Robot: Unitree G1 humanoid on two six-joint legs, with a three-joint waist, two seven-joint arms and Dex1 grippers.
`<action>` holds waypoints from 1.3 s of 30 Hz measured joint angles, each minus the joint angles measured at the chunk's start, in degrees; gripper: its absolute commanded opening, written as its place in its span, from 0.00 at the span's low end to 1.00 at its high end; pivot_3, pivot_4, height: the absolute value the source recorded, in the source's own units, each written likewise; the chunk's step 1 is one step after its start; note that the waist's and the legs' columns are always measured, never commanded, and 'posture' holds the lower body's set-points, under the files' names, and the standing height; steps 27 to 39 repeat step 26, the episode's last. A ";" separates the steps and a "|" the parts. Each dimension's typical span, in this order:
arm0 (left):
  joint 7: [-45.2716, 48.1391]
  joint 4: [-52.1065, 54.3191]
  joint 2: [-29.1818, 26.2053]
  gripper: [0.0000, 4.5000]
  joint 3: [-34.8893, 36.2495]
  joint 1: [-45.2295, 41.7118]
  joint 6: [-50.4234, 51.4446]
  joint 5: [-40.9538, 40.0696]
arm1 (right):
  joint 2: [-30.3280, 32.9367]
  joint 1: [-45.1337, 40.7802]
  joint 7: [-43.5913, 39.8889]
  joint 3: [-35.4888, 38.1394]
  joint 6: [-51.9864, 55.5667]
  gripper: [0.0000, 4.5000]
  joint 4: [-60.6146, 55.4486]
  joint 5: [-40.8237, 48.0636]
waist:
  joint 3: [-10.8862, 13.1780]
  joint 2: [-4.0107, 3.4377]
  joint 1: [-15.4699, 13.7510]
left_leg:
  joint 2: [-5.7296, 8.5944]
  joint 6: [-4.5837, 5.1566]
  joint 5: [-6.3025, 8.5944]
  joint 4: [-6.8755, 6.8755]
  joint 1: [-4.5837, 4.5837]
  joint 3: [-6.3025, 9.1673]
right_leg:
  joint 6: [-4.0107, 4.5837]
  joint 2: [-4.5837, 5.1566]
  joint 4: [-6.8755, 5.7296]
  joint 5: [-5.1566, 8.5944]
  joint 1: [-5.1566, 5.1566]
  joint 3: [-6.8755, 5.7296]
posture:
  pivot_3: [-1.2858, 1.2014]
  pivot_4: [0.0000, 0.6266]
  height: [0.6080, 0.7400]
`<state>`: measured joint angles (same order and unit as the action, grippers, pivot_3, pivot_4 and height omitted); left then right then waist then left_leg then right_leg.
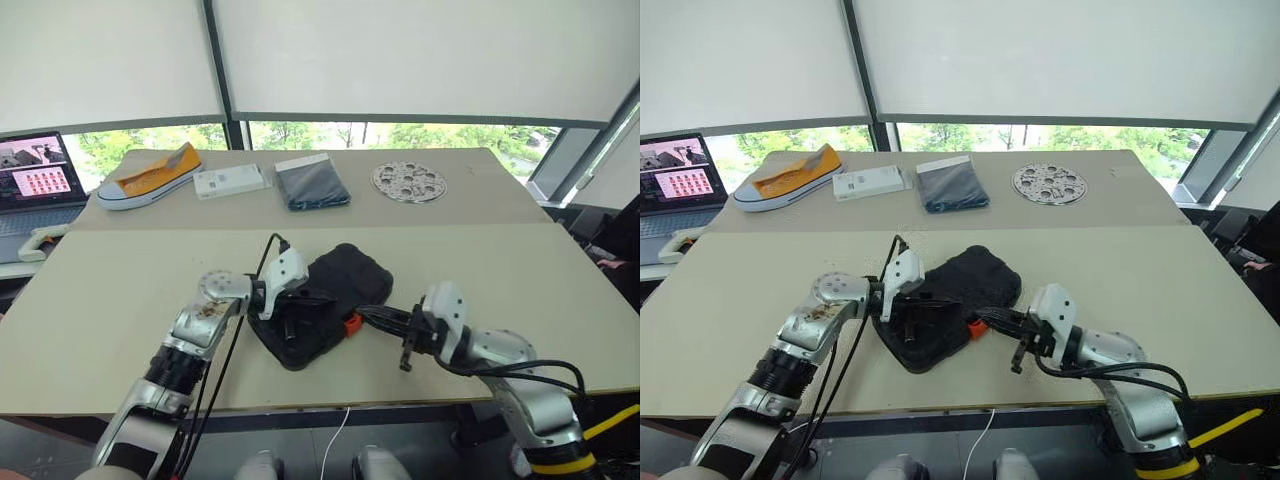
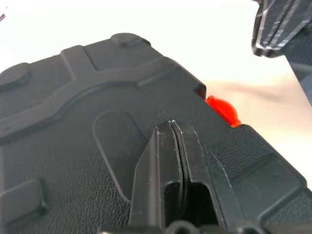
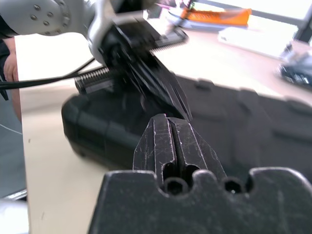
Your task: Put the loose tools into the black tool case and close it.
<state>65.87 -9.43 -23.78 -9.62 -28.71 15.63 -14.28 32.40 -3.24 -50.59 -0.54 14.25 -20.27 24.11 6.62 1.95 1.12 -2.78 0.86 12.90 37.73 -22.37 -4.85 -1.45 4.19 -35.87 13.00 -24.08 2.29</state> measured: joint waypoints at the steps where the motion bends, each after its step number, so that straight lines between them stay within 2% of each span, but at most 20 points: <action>1: 0.22 0.34 -0.11 0.32 1.78 1.07 -0.64 -1.76 | 1.08 0.92 -0.38 1.72 0.19 0.13 -0.16 0.94 | 0.03 0.02 0.07 | -0.02 -0.01 0.01 0.00 -0.01 0.00 | 0.01 -0.03 0.00 0.01 -0.02 0.00 | 0.52 0.24 1.00; 3: 1.95 1.31 -1.54 0.45 4.23 3.30 -3.47 -4.26 | 3.02 2.39 -1.34 4.64 -0.11 0.24 -0.19 1.77 | 0.14 0.09 0.12 | -0.06 -0.01 0.01 -0.02 -0.02 0.00 | 0.04 -0.11 -0.01 0.02 -0.07 0.00 | 0.52 0.24 1.00; 8: 4.89 3.71 -11.44 0.87 14.64 13.08 -8.92 -7.46 | 7.35 7.98 -4.95 11.95 -9.28 0.65 5.43 -0.72 | 1.07 0.21 0.05 | -0.07 -0.02 0.02 -0.12 -0.12 0.00 | 0.10 -0.09 0.01 0.06 -0.21 -0.02 | 0.52 0.24 1.00; 10: 4.16 4.71 -14.26 1.00 17.66 16.47 -9.30 -7.46 | 8.15 8.27 -6.54 13.10 -13.57 0.79 8.82 -1.90 | 1.45 0.22 -0.29 | -0.05 -0.02 0.02 -0.11 -0.24 -0.01 | 0.02 0.09 0.06 0.05 -0.28 -0.05 | 0.52 0.24 1.00; 11: 3.00 5.66 -17.19 1.00 18.67 19.35 -8.86 -6.55 | 8.47 7.96 -7.31 13.35 -15.64 0.88 10.96 -2.61 | 1.61 0.28 -0.32 | -0.04 -0.02 0.02 -0.10 -0.32 -0.02 | -0.04 0.15 0.10 0.06 -0.30 -0.06 | 0.52 0.24 1.00; 13: 1.38 6.04 -20.87 1.00 21.45 24.32 -9.44 -4.55 | 9.11 7.52 -9.10 14.47 -18.93 1.00 14.92 -2.60 | 1.75 0.31 -0.33 | -0.02 -0.06 0.04 -0.10 -0.47 -0.03 | -0.11 0.22 0.20 0.08 -0.40 -0.07 | 0.52 0.24 1.00; 17: -2.33 6.86 -21.71 1.00 28.26 32.81 -12.03 -3.79 | 10.47 5.48 -15.06 16.16 -25.29 1.00 22.15 -2.40 | 1.89 0.29 -0.51 | -0.06 -0.06 0.18 -0.11 -0.72 -0.04 | -0.12 0.27 0.63 -0.07 -0.43 -0.14 | 0.52 0.24 1.00; 21: -4.62 7.34 -21.58 1.00 29.93 39.01 -12.66 -3.44 | 10.76 3.58 -19.94 15.29 -30.62 1.00 27.46 -2.54 | 1.91 0.32 -0.82 | -0.08 -0.07 0.33 -0.10 -0.81 -0.05 | 0.17 0.27 0.80 -0.25 -0.42 -0.23 | 0.52 0.24 1.00; 26: -7.75 8.85 -21.20 1.00 31.48 39.27 -13.28 -3.76 | 10.25 0.25 -20.62 14.34 -34.00 1.00 32.78 -2.75 | 1.97 0.35 -1.18 | -0.08 -0.07 0.33 -0.08 -0.79 -0.09 | 0.19 0.28 0.79 -0.27 -0.41 -0.26 | 0.52 0.24 1.00; 39: -7.75 8.85 -21.20 1.00 31.48 39.27 -13.28 -3.76 | 10.25 0.25 -20.62 14.34 -34.00 1.00 32.78 -2.75 | 1.97 0.35 -1.18 | -0.08 -0.07 0.33 -0.08 -0.79 -0.09 | 0.19 0.28 0.79 -0.27 -0.41 -0.26 | 0.52 0.24 1.00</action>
